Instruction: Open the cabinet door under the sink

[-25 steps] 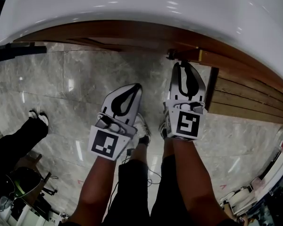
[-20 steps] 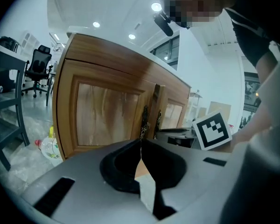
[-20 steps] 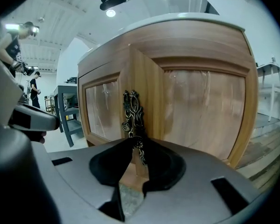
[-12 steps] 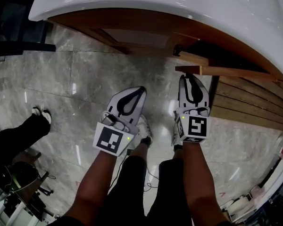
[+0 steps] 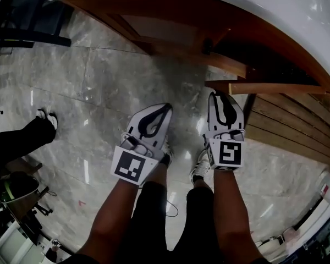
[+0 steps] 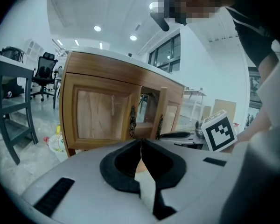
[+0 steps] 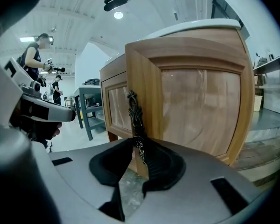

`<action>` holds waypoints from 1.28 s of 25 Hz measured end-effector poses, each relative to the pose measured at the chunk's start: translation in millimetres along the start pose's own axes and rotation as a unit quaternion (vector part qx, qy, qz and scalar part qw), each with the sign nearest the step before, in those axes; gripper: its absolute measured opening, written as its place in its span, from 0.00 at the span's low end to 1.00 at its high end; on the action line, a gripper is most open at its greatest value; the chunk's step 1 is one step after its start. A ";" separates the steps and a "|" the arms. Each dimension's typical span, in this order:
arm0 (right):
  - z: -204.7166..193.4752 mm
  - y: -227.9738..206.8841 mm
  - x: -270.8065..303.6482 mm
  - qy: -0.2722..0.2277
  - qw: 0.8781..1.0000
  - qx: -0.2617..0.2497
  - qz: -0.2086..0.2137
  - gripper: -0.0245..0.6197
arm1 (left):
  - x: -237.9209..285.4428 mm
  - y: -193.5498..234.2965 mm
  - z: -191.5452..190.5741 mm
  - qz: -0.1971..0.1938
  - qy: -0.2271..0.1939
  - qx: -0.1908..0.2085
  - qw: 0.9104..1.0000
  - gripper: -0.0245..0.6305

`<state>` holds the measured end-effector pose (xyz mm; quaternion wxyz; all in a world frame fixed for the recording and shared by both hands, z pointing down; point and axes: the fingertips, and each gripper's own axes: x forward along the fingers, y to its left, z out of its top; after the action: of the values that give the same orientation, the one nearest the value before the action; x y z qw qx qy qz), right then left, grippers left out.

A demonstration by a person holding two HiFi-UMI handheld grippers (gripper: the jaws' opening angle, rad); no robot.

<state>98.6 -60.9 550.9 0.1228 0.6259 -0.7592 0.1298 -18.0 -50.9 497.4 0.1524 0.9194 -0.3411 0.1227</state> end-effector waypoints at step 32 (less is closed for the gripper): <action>-30.5 -2.5 -109.4 -0.024 0.990 -0.028 0.139 0.18 | -23.0 -80.3 -30.6 0.085 -0.021 -0.017 0.996 0.07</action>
<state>122.2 49.8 541.4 0.1028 0.5137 -0.8448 0.1087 14.7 31.7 502.3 0.1502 0.8866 -0.4233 0.1103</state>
